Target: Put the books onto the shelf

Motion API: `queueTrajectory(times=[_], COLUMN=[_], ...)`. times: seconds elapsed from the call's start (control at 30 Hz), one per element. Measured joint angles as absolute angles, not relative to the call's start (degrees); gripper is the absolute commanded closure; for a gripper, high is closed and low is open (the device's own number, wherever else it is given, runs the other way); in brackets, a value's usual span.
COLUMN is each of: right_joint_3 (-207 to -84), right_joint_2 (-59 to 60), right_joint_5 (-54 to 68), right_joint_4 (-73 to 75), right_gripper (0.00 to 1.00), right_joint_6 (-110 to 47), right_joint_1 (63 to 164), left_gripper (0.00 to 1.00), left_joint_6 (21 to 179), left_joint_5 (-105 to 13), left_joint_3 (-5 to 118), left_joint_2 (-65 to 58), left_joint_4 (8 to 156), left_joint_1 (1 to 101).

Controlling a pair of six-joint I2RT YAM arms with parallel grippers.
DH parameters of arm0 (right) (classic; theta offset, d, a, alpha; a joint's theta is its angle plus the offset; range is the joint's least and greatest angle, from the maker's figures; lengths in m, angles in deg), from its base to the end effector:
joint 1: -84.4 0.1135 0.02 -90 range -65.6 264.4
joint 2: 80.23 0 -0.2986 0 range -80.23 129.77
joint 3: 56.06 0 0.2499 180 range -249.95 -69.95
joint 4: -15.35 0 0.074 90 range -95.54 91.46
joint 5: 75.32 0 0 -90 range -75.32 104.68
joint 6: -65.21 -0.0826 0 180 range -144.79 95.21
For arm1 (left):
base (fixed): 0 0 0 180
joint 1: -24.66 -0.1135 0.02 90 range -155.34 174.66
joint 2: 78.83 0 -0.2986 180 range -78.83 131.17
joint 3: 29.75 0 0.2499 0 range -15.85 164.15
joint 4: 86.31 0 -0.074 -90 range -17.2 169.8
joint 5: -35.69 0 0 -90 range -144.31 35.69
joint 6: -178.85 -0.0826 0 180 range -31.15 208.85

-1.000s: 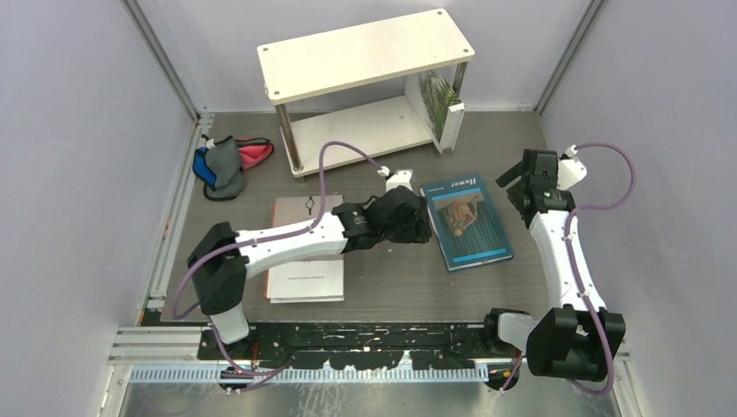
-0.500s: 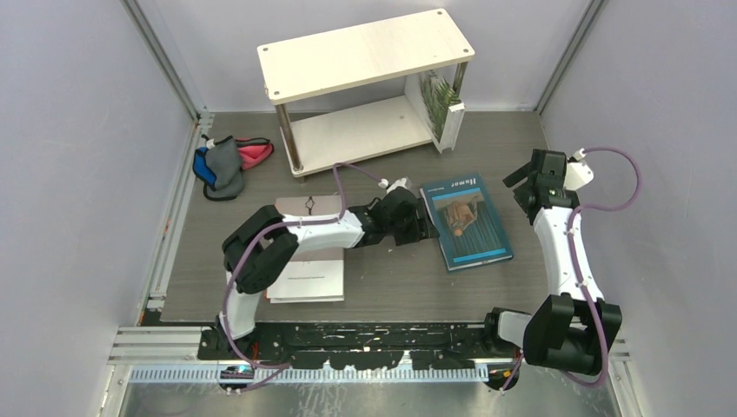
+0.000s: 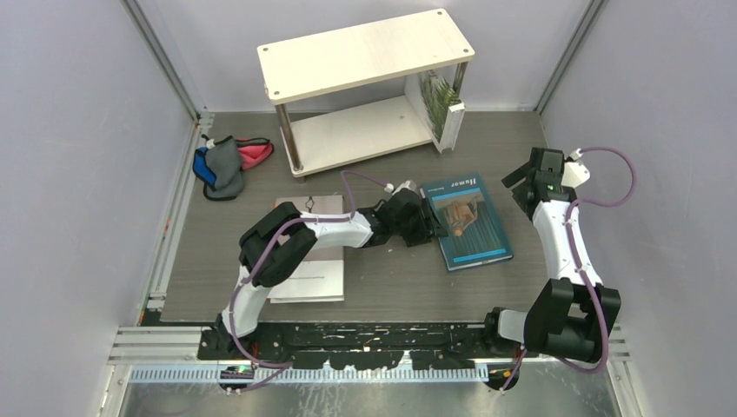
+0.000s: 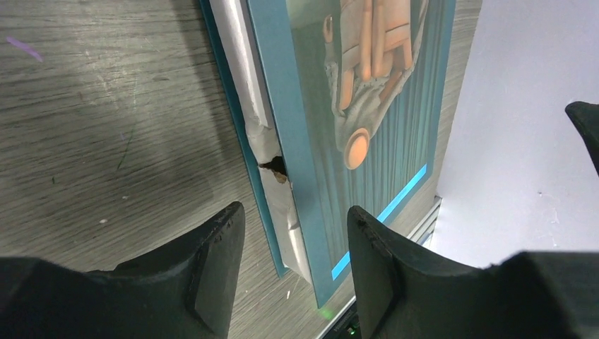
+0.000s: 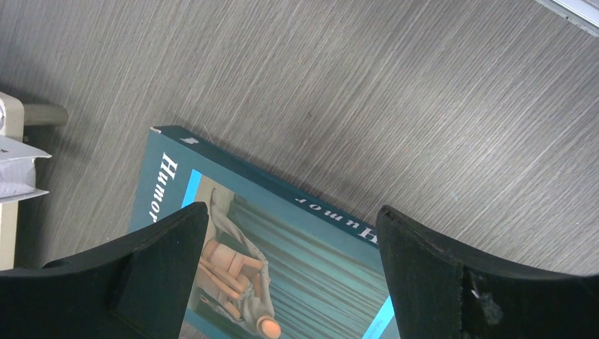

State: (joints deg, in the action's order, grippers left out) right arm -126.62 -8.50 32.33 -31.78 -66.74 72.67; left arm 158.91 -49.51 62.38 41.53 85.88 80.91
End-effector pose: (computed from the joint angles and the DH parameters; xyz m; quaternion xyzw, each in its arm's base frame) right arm 0.2669 -0.0810 0.2779 0.4657 0.7993 -0.0467 0.3769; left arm 0.2818 -0.4341 0.1610 -0.0882 0.8862 -0.4213 0.1714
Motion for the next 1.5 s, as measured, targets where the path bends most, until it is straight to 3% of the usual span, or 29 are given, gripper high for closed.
queueTrajectory(times=[1.03,1.17,1.43,1.5], right_joint_3=[-127.9,-127.9,-127.9,-127.9], right_joint_2=[-4.5,-4.5,-4.5,-4.5], right_joint_5=[31.2,31.2,31.2,31.2], right_joint_4=[-29.8,-29.8,-29.8,-29.8], right_gripper=[0.07,0.07,0.07,0.08], right_joint_6=[-66.8,-66.8,-66.8,-66.8], right_joint_1=[72.5,72.5,72.5,72.5], left_gripper=[0.61,0.70,0.99,1.00], left_joint_6=[169.0,169.7,171.0,171.3], left_joint_5=[-49.1,-48.9,-48.6,-48.5], left_joint_3=[62.3,62.3,61.2,60.6], left_joint_2=[46.6,47.1,47.8,47.8], left_joint_4=[97.9,98.9,101.4,102.8], left_joint_1=[79.6,79.6,79.6,79.6])
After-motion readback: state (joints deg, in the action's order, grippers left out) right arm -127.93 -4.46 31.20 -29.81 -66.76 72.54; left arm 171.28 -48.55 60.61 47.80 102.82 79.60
